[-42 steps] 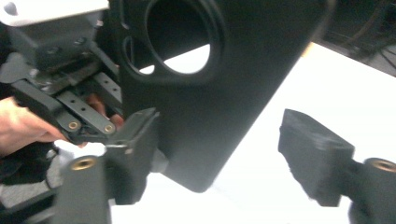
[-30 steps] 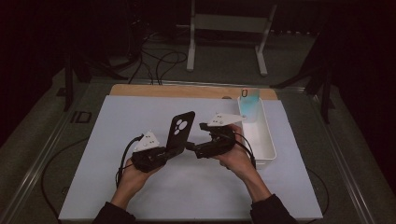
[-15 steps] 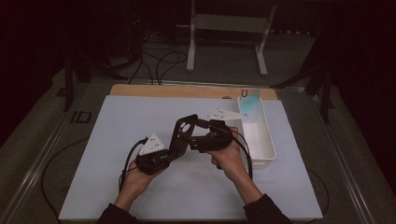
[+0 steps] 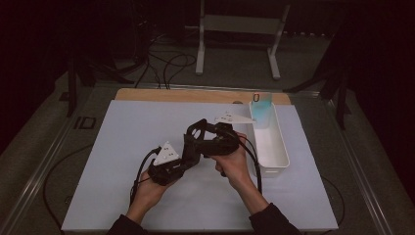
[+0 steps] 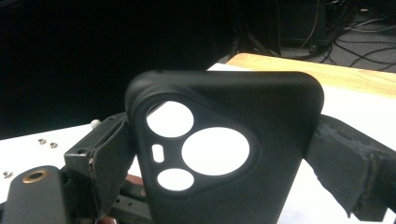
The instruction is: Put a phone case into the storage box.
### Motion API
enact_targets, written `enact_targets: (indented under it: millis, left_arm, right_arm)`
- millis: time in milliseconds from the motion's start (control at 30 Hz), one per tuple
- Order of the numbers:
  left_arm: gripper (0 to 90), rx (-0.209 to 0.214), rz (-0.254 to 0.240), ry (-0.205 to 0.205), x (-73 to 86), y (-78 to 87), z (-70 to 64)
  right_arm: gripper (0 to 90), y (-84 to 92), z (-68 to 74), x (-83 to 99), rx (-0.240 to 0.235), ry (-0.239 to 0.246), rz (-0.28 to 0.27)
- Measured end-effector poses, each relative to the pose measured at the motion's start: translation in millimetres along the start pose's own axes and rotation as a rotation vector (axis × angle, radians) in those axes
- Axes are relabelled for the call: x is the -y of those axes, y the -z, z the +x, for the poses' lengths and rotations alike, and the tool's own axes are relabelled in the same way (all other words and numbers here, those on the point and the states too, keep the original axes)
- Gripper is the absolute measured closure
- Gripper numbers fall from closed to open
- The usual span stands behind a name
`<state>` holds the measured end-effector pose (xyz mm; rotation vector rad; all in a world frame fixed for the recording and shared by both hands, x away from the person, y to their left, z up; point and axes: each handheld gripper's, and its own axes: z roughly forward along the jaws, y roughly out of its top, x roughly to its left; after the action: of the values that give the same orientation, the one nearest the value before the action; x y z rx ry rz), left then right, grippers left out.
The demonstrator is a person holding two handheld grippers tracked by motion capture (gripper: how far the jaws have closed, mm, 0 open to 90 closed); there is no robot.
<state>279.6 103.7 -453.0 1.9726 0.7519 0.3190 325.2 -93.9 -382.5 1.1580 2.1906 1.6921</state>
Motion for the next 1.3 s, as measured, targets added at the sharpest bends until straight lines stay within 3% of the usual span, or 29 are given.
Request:
enact_targets:
  millis: [100,400,567,633,833,1033,1300]
  left_arm:
    - [84.8,0.004,0.001,-0.014,-1.7,-0.5,-3.0]
    - [82.0,0.008,-0.001,-0.002,-1.8,-1.7,-1.8]
    - [58.2,0.022,-0.008,0.008,-2.0,1.7,2.3]
    - [48.1,0.019,-0.009,0.032,-2.3,3.6,5.1]
    - [18.4,-0.068,-0.010,0.060,-1.5,9.8,11.7]
    - [7.7,-0.115,-0.038,0.059,1.9,21.8,19.6]
    - [0.8,-0.161,-0.042,0.053,12.1,36.3,29.8]
  right_arm:
    - [11.2,-2.6,-0.3,0.7,0.001,0.001,0.007]
    - [13.6,-1.3,2.2,0.0,0.033,0.010,0.012]
    - [13.9,-1.0,1.3,0.0,0.043,0.021,0.022]
    - [13.9,-0.9,0.5,-0.1,0.045,0.021,0.025]
    - [13.8,-0.8,-0.7,-0.2,0.049,0.027,0.036]
    - [13.9,1.7,-3.0,-1.0,0.052,0.030,0.034]
    - [13.9,1.1,-4.7,-1.3,0.063,0.035,0.034]
